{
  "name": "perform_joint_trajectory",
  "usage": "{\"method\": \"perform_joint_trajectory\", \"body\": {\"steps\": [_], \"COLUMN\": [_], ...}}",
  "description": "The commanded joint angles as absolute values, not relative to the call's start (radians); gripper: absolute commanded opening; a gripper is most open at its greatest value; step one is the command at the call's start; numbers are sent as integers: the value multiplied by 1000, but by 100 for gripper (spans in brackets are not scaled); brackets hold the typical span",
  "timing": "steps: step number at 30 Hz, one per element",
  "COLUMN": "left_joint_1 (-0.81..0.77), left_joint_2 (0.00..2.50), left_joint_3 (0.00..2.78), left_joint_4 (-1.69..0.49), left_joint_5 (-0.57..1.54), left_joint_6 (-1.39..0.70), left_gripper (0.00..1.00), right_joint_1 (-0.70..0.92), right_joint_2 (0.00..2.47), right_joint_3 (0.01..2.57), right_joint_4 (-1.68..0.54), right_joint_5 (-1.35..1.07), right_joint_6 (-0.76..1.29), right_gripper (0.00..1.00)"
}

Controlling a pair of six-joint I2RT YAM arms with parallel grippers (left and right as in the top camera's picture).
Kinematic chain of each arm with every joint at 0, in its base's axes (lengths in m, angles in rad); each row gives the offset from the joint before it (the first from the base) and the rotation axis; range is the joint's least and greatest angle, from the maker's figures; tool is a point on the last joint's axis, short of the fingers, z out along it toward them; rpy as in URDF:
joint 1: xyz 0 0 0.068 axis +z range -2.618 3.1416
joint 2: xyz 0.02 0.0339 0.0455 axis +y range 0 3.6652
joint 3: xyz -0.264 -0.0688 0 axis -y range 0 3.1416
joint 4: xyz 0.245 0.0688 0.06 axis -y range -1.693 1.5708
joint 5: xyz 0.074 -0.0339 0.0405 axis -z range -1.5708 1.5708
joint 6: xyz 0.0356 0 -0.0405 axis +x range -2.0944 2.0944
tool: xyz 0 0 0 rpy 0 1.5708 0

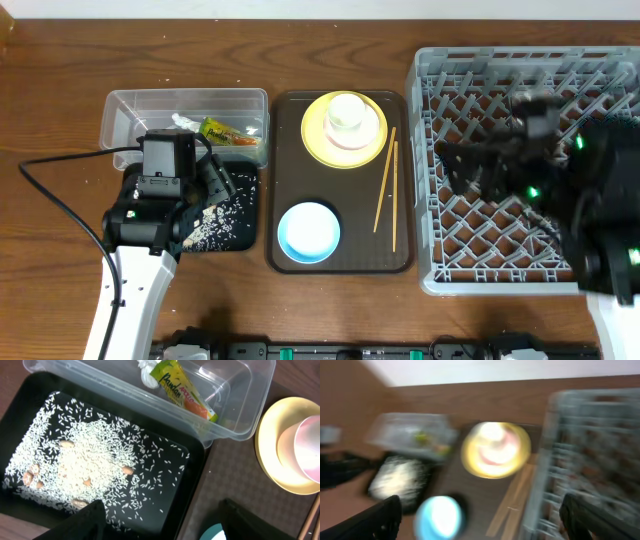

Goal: Sort waste into correct bins and load items into the dishwasher rack
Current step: 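Move the right gripper from the rack to the wooden chopsticks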

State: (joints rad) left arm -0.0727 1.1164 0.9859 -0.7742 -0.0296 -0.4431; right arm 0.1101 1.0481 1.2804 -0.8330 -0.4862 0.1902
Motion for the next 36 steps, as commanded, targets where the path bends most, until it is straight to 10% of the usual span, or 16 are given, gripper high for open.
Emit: {"method": "perform_joint_trajectory", "body": {"steps": [1,5,16,36], "left_joint_1": [-68,-68,-68,-68], "left_joint_2": [1118,1118,1124,1139], "left_joint_3": [986,986,986,979], "left_joint_4": [-775,-793,-792,-788], "left_joint_5": [-35,-38,-38,-43], "left_joint_6": [-434,-434,-434,-434], "left_gripper": [76,81,83,88], "right_joint_1": [113,163,655,687], "right_joint_2": [1120,1198,1397,1805], "right_joint_3": [1309,1309,1307,1306], "right_joint_4": [-788,-800,-824,-866], "right_joint_5": [-785,-673,212,262], "right_joint_6": [253,382,708,841], "right_gripper": [82,8,11,18]}}
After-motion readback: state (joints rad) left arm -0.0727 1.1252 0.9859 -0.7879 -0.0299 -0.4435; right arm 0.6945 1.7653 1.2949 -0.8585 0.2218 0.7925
